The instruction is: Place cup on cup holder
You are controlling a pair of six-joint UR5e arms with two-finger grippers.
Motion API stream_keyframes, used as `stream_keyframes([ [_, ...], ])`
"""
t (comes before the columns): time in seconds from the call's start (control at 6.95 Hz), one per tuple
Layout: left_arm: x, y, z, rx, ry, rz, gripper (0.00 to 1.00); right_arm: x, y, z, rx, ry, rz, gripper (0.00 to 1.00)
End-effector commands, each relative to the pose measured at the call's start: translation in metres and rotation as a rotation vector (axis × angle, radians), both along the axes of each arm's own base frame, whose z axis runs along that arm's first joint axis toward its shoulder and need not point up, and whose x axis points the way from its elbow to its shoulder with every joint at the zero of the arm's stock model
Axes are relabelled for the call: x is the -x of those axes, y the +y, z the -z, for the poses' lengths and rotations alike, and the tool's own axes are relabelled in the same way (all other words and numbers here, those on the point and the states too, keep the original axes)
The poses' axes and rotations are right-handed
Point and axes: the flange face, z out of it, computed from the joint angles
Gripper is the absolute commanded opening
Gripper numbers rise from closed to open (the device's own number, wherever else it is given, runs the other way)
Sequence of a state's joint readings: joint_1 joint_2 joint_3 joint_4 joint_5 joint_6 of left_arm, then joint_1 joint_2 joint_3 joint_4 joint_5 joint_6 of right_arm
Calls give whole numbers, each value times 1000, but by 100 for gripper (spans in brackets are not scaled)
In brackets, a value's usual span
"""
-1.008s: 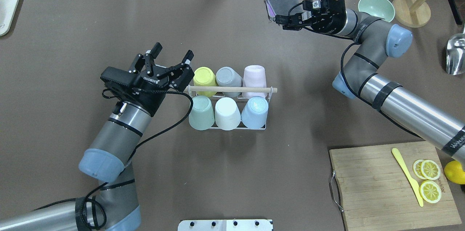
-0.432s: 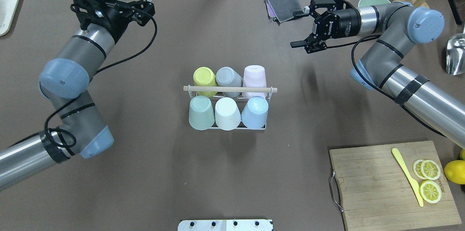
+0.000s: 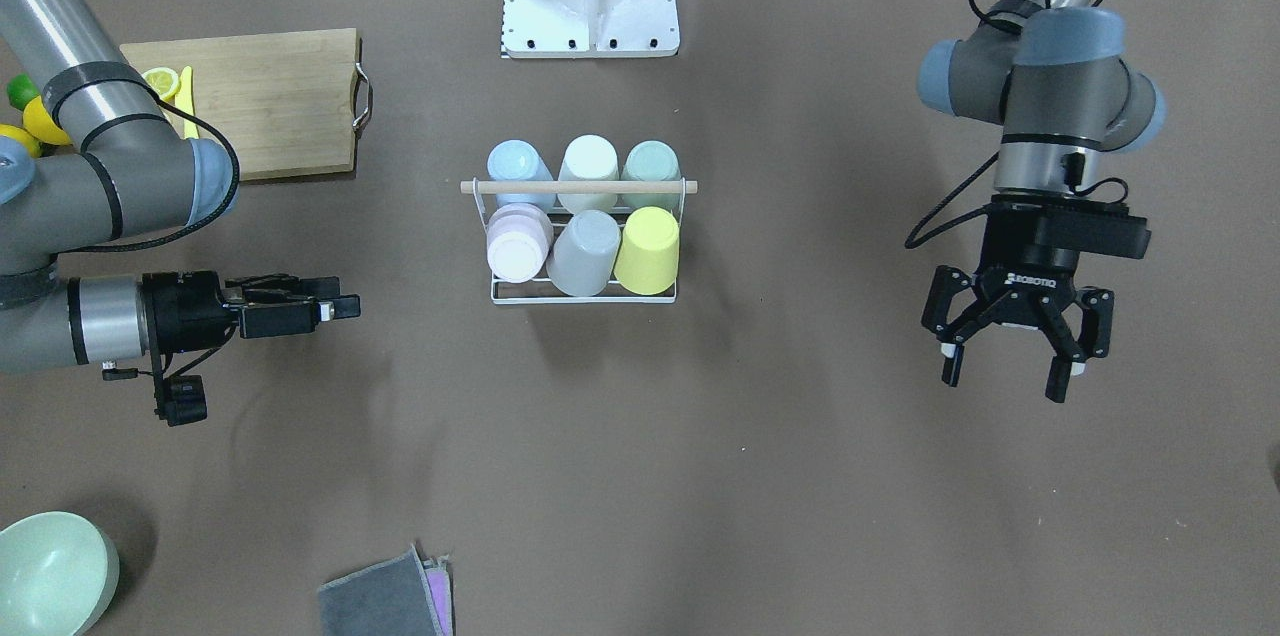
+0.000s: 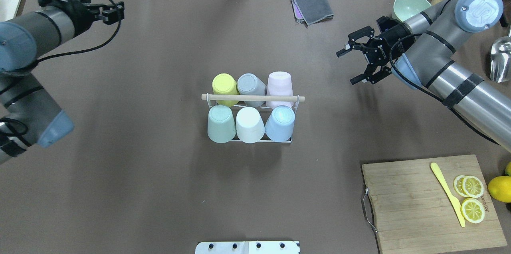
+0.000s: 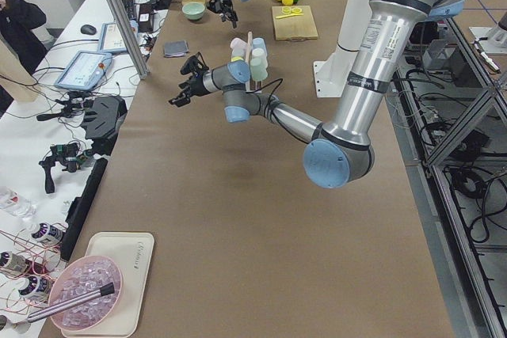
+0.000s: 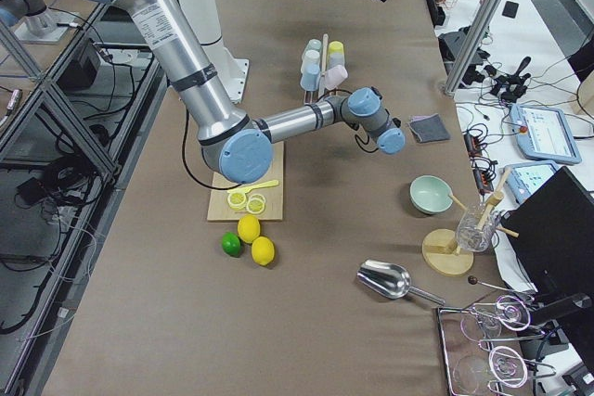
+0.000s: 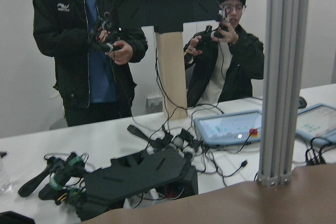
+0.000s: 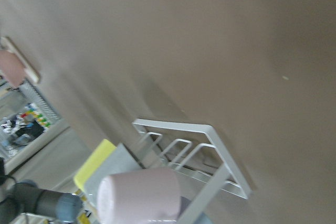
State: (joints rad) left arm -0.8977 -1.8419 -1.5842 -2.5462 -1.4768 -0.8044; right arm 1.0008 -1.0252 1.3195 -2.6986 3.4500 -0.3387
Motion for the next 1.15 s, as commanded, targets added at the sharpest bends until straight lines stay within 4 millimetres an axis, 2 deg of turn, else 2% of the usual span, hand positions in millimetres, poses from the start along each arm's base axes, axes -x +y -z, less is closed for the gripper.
stream_keyframes([
  [0.0, 94, 36, -93, 209, 25, -185, 97, -45, 11, -19, -112, 203, 202, 100],
  [0.14, 127, 54, -124, 286, 47, -269, 97, -83, 1, -34, -351, 320, 323, 100],
  [0.29, 154, 71, -156, 345, 3, -330, 96, -108, 3, -55, -579, 436, 410, 100],
  [0.43, 170, 88, -193, 445, -85, -389, 96, -118, 36, -65, -640, 448, 411, 99],
  [0.58, 191, 93, -214, 551, -134, -439, 96, -124, 62, -46, -701, 457, 383, 99],
  [0.72, 211, 98, -230, 650, -153, -519, 95, -134, 78, -34, -754, 483, 339, 99],
  [0.86, 237, 101, -245, 701, -181, -556, 93, -151, 80, -36, -815, 516, 259, 98],
  [1.01, 248, 105, -255, 764, -186, -574, 93, -171, 82, -57, -903, 599, 200, 97],
])
